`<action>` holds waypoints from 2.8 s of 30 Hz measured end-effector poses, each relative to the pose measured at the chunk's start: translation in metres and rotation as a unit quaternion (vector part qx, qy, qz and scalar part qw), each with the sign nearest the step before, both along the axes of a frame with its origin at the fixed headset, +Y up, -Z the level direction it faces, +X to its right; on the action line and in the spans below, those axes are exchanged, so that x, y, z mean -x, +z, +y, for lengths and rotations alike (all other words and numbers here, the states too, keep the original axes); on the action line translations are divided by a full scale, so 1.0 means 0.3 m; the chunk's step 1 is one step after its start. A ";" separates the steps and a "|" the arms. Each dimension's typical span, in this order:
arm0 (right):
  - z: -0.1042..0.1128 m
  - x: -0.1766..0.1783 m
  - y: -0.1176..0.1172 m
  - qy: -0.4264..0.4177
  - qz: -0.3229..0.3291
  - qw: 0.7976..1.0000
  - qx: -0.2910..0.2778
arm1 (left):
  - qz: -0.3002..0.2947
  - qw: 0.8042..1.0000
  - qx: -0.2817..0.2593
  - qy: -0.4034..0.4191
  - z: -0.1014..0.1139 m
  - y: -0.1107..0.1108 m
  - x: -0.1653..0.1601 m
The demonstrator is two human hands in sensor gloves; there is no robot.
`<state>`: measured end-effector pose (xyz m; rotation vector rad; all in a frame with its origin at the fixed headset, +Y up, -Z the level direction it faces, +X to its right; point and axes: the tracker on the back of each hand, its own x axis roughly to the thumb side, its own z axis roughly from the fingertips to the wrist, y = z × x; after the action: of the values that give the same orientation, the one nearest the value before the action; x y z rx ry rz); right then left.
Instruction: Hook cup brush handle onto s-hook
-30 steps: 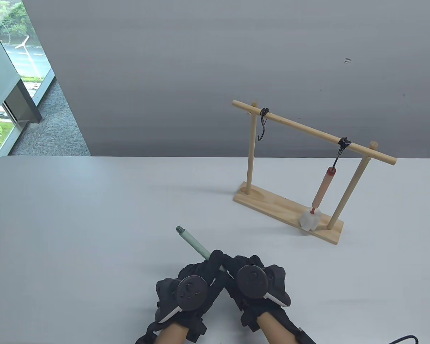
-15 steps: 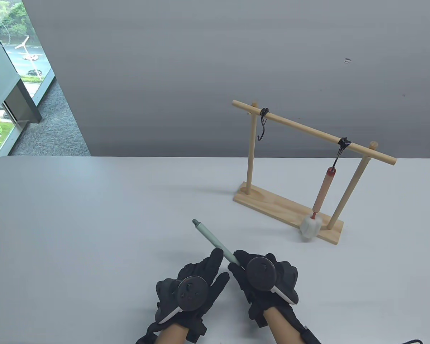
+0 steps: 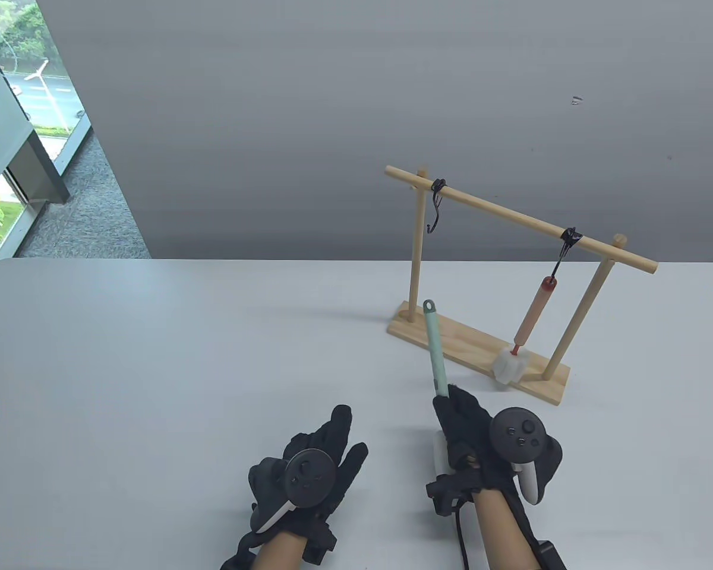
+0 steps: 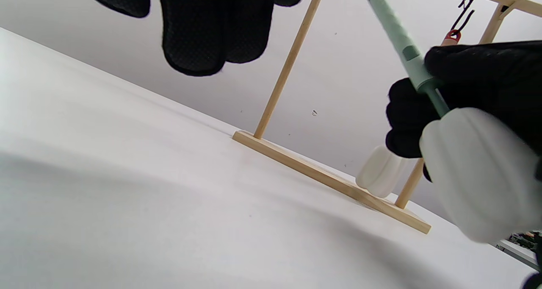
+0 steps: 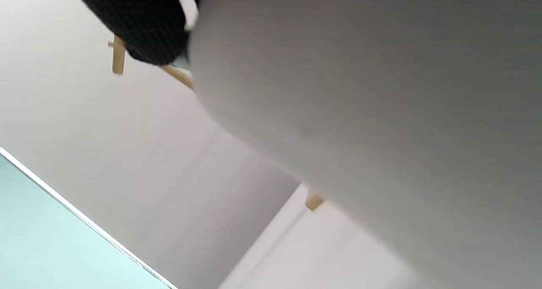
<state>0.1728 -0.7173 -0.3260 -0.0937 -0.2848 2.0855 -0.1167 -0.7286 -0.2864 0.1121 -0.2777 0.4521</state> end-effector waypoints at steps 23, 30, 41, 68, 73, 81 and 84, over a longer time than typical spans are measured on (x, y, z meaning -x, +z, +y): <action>0.169 0.072 -0.263 -0.074 0.044 0.996 -0.007 | 0.084 0.995 0.044 -0.010 -0.033 -0.033 0.156; 0.150 0.073 -0.304 -0.089 0.039 0.995 0.000 | 0.107 0.993 0.054 -0.014 -0.040 -0.032 0.199; 0.099 0.060 -0.321 -0.097 0.030 0.995 0.022 | 0.108 0.992 0.058 -0.028 -0.042 -0.029 0.197; 0.083 -0.097 -0.105 -0.004 -0.003 1.000 -0.028 | 0.067 0.995 0.074 -0.027 -0.038 -0.036 0.155; 0.090 -0.098 -0.043 0.028 0.020 0.999 -0.038 | 0.043 0.996 0.073 -0.024 -0.034 -0.036 0.123; 0.074 -0.130 0.036 0.095 0.035 0.994 -0.029 | 0.005 0.996 0.072 -0.043 -0.026 -0.033 0.064; 0.072 -0.133 0.060 0.127 0.044 0.990 -0.031 | -0.007 0.996 0.071 -0.053 -0.023 -0.029 0.045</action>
<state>0.2128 -0.6958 -0.3078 0.0761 -0.3206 2.3231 -0.1301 -0.7355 -0.2951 -0.0439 -0.2631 0.3669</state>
